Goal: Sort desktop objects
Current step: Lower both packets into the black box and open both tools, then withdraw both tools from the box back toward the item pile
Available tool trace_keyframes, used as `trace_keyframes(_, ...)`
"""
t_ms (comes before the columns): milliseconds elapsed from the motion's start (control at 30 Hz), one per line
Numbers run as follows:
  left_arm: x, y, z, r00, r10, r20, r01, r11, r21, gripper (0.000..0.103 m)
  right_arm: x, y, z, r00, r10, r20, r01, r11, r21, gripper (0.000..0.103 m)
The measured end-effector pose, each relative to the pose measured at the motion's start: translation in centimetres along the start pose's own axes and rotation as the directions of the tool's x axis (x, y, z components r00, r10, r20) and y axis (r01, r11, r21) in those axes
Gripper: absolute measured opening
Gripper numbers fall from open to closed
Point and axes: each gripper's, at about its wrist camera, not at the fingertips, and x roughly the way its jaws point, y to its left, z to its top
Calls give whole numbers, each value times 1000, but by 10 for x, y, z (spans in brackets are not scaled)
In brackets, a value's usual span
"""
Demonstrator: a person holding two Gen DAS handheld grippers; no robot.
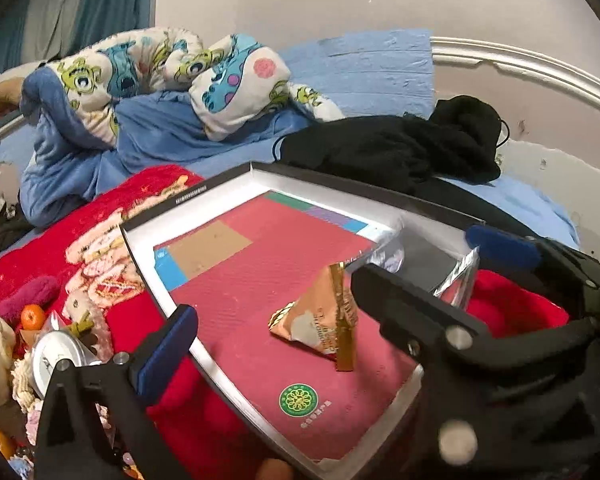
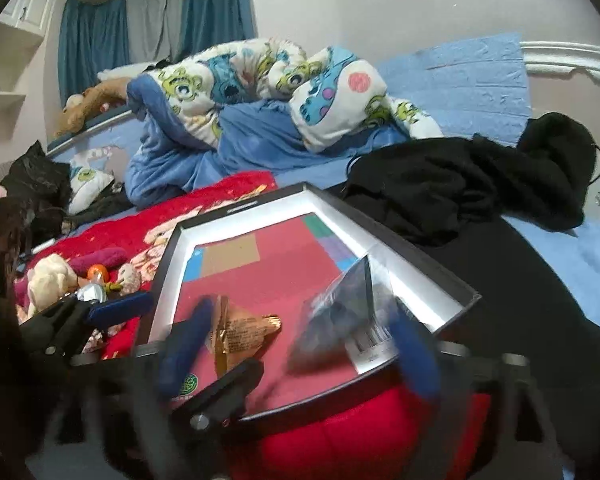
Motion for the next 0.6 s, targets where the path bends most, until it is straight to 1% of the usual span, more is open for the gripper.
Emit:
trace_keyframes(133, -3, -3, 2, 1000, -5, 16, 4, 1000, 16, 103, -7, 1, 1, 999, -39, 31, 39, 999, 3, 103)
trace_keyframes(333, -1, 2, 1, 999, -36, -7, 35, 999, -23, 103, -19, 0, 1, 993, -82, 88, 80, 997, 20, 103)
trace_keyframes(467, -6, -2, 1, 1000, -22, -9, 22, 1000, -19, 103, -30, -10, -1, 989, -98, 109, 90, 993, 79, 103)
trace_keyframes(600, -17, -9, 2, 999, -35, 37, 35, 999, 21, 103, -44, -20, -5, 987, -91, 131, 72, 987, 141, 103)
